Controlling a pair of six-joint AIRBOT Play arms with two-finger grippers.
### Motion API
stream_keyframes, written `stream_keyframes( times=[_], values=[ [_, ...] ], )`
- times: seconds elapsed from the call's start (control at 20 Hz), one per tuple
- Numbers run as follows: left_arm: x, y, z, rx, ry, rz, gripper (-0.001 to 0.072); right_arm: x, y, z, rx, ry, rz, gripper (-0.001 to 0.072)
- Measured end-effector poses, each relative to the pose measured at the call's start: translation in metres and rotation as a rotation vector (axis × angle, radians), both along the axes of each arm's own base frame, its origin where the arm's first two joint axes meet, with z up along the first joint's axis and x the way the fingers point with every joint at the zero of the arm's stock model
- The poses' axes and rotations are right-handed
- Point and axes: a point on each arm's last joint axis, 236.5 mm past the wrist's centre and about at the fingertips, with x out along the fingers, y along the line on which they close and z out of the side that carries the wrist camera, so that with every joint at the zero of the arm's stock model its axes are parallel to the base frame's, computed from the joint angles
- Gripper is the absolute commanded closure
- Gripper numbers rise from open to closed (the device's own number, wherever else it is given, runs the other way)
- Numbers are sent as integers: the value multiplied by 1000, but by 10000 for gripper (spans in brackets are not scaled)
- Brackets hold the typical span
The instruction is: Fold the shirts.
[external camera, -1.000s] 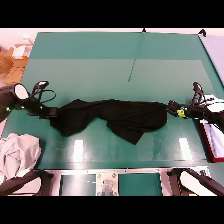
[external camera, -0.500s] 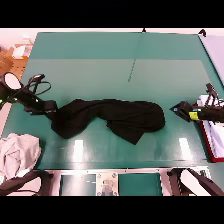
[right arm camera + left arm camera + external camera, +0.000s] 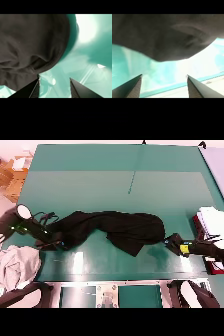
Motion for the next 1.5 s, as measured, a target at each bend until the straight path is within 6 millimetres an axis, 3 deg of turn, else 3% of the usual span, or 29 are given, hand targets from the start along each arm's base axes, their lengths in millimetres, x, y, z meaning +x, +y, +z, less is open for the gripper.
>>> stream_keyframes(
  times=[0.3, 0.35, 0.4, 0.45, 0.6, 0.8, 1.0, 1.05, 1.1, 1.15, 1.3, 1.5],
  values=[
    [-12, -31, -22, -56, 9, 77, 92, 16, 25, -27, 23, 34, 25, 362],
    [-11, -34, -24, -59, 7, 90, 154, 19, 26, -29, 22, 38, 28, 383],
    [-8, -34, -26, -53, -10, 102, 295, 22, 25, -30, 15, 36, 35, 462],
    [-4, -33, -30, -43, -30, 113, 343, 26, 24, -31, 7, 34, 36, 459],
    [-2, -28, -33, -12, -41, 105, 340, 36, 21, -30, -12, 14, 41, 439],
    [8, -8, -30, 74, -85, 44, 340, 43, 18, -28, -28, -5, 51, 439],
    [-6, 9, -4, 144, -117, 27, 338, 46, 17, -27, -36, -18, 62, 439],
    [-10, 17, 3, 180, -137, 48, 318, 46, 17, -27, -38, -20, 65, 439],
    [-10, 21, 7, 200, -164, 83, 133, 46, 17, -27, -41, -24, 69, 438],
    [-11, 20, 11, 196, -184, 117, 82, 47, 17, -26, -43, -27, 74, 439],
    [-6, 9, 9, 149, -245, 231, 81, 47, 17, -26, -46, -32, 82, 439],
    [7, 0, -9, 91, -310, 366, 104, 47, 17, -26, -48, -38, 89, 439]
  ],
)
